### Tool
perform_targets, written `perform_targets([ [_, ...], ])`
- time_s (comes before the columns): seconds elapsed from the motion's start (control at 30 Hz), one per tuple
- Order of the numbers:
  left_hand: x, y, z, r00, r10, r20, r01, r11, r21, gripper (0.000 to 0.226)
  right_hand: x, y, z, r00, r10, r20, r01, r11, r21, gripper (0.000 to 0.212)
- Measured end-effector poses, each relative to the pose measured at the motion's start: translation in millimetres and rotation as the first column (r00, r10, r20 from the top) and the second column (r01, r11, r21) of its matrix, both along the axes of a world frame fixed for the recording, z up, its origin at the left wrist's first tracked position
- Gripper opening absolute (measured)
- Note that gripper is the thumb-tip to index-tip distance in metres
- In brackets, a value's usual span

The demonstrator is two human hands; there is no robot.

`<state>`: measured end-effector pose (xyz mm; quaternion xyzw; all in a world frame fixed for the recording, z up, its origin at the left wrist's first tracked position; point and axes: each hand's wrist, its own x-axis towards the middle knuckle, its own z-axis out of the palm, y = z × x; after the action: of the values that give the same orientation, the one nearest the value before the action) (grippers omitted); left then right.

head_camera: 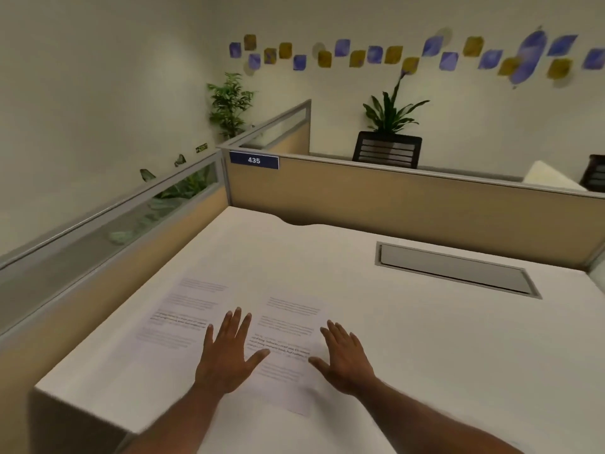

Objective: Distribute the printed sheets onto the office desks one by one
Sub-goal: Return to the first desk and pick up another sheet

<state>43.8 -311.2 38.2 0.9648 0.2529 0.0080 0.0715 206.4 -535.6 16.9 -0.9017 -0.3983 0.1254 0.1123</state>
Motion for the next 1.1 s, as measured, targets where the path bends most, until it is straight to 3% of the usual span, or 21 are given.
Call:
perform_targets([
  [0.17,15,29,-11,0.996,-0.065,-0.068,0.063,0.997,-0.036,0.122,-3,13,0,0.995,-0.103,0.007,0.103,0.993,-0.061,0.081],
  [0.37,41,47,-21,0.990,-0.071,-0.126,0.063,0.996,-0.061,0.077,-3,23,-4,0.969,-0.240,0.064,0.246,0.962,-0.115,0.071],
  [0.77,68,54,-41,0.982,-0.045,-0.184,0.024,0.993,-0.114,0.078,-2,33,-27,0.961,-0.268,-0.071,0.252,0.950,-0.184,0.087],
  [0.9,71,54,-45,0.981,0.021,-0.194,-0.053,0.986,-0.160,0.072,-8,33,-35,0.954,-0.280,-0.108,0.253,0.944,-0.212,0.090],
  [1.1,80,62,-49,0.973,0.202,-0.109,-0.228,0.908,-0.351,0.071,-10,35,-37,0.945,-0.308,-0.112,0.281,0.937,-0.207,0.091],
])
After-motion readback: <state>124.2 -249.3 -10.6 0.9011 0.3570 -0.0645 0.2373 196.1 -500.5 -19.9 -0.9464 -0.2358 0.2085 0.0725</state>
